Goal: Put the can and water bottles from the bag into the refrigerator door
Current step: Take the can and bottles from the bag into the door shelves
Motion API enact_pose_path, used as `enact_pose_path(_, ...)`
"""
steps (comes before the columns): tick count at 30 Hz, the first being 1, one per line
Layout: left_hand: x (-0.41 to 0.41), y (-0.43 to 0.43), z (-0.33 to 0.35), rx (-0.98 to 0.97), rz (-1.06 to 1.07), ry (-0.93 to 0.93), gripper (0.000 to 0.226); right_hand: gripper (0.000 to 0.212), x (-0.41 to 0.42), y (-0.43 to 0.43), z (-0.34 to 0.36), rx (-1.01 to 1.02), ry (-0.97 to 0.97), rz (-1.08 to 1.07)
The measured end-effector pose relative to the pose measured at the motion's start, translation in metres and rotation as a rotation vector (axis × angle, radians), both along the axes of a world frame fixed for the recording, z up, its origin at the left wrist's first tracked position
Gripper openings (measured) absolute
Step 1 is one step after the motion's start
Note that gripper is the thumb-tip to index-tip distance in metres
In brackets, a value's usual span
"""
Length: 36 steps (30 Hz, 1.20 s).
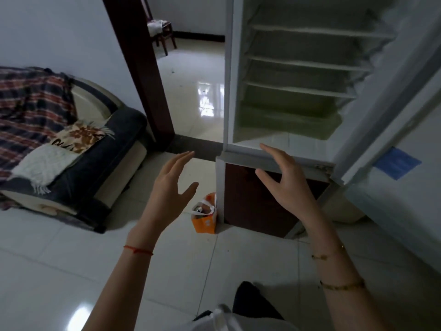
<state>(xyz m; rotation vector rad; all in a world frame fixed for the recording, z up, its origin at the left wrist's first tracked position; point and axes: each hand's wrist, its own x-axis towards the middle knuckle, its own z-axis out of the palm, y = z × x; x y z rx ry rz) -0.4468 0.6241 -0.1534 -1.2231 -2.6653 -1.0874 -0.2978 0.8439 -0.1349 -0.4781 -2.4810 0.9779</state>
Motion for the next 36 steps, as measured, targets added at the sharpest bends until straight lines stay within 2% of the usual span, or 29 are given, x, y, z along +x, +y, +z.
enact_pose_path(8, -0.054, -0.016, -0.052, -0.076, 0.114, -0.129, 0.062, 0.052, -0.069, -0.007, -0.051, -0.152, -0.138, 0.095)
enact_pose_path(17, -0.139, 0.01, -0.109, -0.147, 0.189, -0.251, 0.058, 0.049, -0.173, 0.021, -0.122, -0.295, -0.397, 0.121)
enact_pose_path(29, -0.247, 0.047, -0.168, -0.29, 0.177, -0.391, 0.052, 0.039, -0.29, 0.046, -0.187, -0.482, -0.731, 0.115)
enact_pose_path(36, -0.304, 0.054, -0.201, -0.412, 0.08, -0.468, 0.048, 0.041, -0.324, 0.041, -0.212, -0.646, -0.808, -0.033)
